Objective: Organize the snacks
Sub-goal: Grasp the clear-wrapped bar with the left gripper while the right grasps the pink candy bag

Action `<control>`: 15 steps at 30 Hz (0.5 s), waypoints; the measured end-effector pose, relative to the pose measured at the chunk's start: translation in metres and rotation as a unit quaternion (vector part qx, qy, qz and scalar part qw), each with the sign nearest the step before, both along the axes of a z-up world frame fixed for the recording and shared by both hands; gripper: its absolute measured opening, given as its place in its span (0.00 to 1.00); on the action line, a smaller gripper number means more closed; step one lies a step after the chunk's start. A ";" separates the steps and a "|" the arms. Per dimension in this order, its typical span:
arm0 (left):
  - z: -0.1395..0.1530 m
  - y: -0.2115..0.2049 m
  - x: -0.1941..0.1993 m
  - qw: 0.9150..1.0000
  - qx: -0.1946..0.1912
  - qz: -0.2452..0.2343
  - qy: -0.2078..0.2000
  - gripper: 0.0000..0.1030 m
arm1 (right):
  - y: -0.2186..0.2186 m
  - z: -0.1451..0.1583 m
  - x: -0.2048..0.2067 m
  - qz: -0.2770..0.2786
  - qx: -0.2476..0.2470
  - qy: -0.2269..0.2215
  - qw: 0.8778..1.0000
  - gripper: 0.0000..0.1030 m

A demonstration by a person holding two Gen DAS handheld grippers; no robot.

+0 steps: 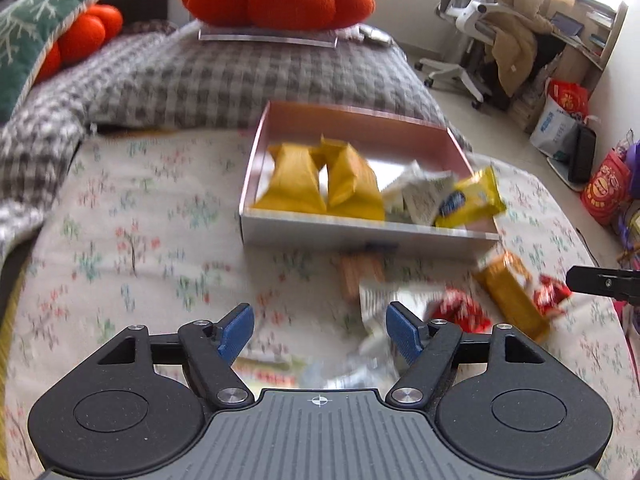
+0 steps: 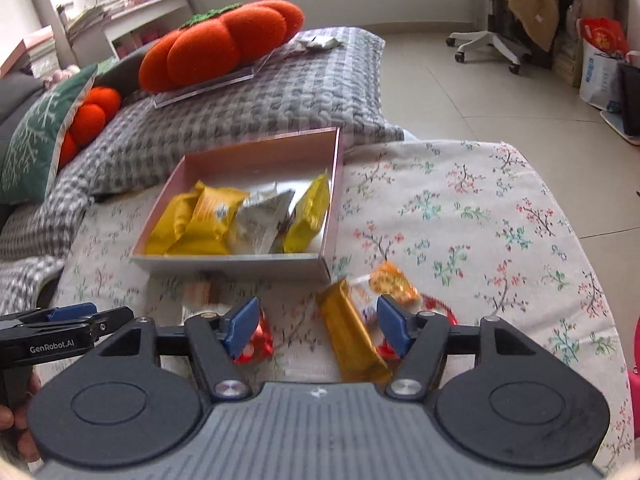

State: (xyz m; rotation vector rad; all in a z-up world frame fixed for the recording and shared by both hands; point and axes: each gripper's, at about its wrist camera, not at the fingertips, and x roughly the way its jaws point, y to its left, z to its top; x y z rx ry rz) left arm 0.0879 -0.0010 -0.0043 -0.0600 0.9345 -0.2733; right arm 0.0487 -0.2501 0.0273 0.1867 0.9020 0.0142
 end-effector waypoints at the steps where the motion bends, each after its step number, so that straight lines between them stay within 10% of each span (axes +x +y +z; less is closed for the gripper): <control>1: -0.003 0.000 -0.005 1.000 -0.006 0.002 0.007 0.72 | 0.001 -0.001 -0.003 0.002 -0.002 0.004 1.000 0.60; 15: -0.040 -0.052 -0.056 0.998 0.024 -0.026 0.050 0.72 | 0.025 -0.022 -0.034 0.056 -0.033 0.052 0.997 0.64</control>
